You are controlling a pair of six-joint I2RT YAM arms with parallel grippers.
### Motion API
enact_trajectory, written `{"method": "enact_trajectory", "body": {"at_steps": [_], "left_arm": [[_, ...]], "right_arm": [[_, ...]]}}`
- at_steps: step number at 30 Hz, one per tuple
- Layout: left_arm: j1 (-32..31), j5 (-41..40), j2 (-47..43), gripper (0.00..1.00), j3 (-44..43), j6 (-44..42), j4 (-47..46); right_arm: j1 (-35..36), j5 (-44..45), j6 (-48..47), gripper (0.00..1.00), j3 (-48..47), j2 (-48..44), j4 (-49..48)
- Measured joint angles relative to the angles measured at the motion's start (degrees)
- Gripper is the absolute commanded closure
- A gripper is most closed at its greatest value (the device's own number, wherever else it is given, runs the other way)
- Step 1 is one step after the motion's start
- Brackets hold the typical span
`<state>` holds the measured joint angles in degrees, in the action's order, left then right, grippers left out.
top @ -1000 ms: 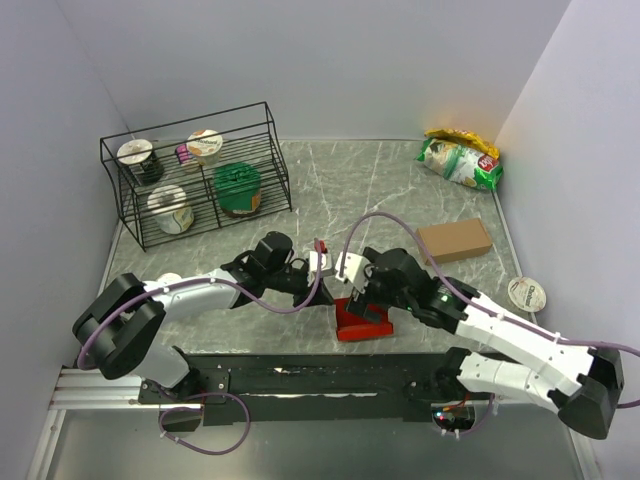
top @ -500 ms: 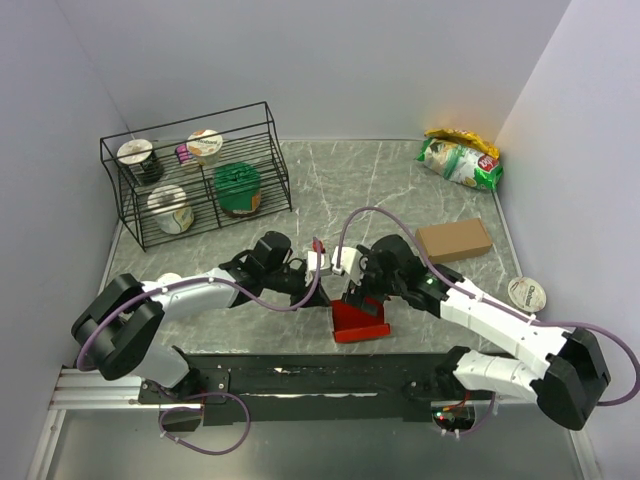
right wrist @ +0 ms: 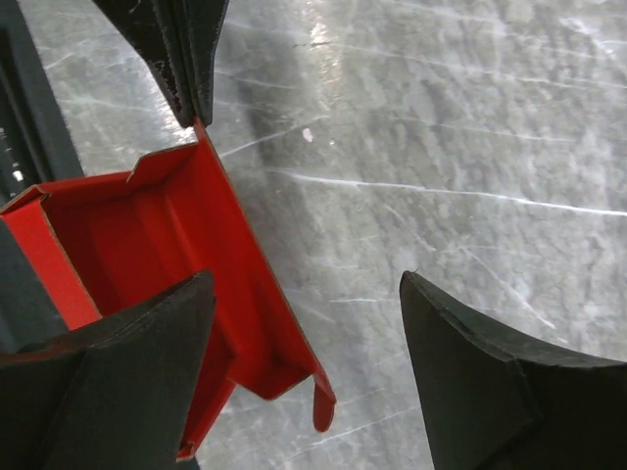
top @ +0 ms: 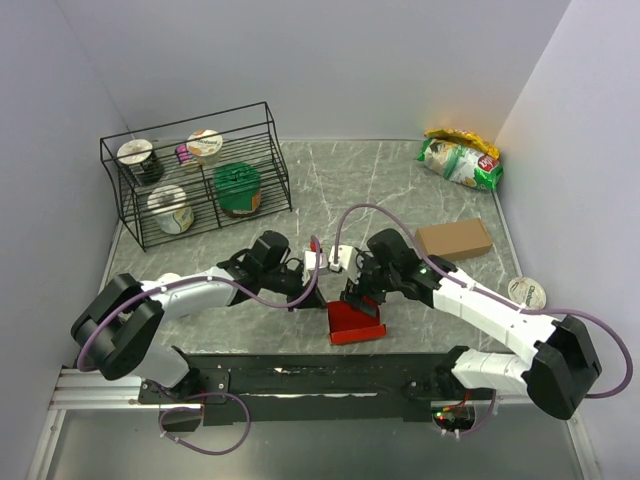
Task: Fold the paper box
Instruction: Close the paper box at the center of the board.
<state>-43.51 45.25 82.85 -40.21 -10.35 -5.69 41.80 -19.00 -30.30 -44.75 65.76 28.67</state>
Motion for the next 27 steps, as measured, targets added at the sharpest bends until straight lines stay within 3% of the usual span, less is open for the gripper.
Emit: {"method": "enact_trajectory", "body": {"at_steps": [8,17,27], "left_arm": [[0.33,1.92,-0.55,0.99,0.00,-0.31,0.68],[0.24,3.89,-0.66,0.99,0.00,1.16,-3.87],[0.48,7.19,-1.55,0.99,-0.24,0.87,-2.71]], "right_arm": [[-0.33,-3.74,0.31,0.17,-4.13,1.53,7.10],[0.11,-7.96,1.51,0.14,-3.45,-6.80,4.98],[0.11,-8.70,0.31,0.11,-3.06,-7.34,7.72]]}}
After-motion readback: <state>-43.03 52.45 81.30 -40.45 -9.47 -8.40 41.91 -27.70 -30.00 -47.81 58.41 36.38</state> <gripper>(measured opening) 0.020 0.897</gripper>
